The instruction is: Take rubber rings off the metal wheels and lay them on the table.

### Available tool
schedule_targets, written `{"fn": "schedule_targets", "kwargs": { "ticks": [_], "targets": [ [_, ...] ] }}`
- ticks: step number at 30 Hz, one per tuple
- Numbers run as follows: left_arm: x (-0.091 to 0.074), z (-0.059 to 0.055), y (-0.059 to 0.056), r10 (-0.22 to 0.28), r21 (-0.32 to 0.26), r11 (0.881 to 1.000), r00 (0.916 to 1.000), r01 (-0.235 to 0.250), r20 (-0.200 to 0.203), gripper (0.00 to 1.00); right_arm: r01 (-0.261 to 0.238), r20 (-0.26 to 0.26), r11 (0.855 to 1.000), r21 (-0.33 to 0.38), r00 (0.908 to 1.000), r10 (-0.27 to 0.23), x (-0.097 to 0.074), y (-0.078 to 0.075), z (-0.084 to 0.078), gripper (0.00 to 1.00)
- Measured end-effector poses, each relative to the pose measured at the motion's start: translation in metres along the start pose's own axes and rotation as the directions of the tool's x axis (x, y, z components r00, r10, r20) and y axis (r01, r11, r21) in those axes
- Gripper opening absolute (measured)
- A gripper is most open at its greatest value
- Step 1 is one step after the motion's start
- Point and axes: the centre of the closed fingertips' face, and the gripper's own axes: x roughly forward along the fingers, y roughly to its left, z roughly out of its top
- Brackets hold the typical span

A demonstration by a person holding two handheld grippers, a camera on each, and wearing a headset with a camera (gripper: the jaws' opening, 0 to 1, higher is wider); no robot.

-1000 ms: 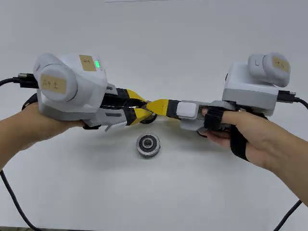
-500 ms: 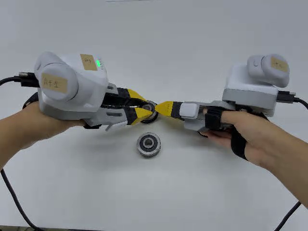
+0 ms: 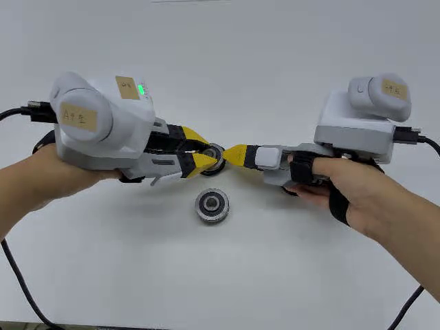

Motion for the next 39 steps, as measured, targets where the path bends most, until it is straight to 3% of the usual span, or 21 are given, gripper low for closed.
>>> {"fn": "schedule_targets", "kwargs": {
  "ticks": [9, 39],
  "targets": [
    [0.0, 0.0, 0.001, 0.004, -0.001, 1.0, 1.0, -0.004, -0.001, 0.13, 0.037, 0.007, 0.999, 0.005, 0.9993, -0.037, -0.001, 0.001, 0.001, 0.0],
    [0.0, -0.001, 0.0, -0.005, 0.0, 1.0, 1.0, 0.005, -0.005, 0.13, 0.04, -0.02, 0.994, -0.097, 0.9989, -0.042, 0.003, 0.01, -0.001, 0.0]
  ]
}}
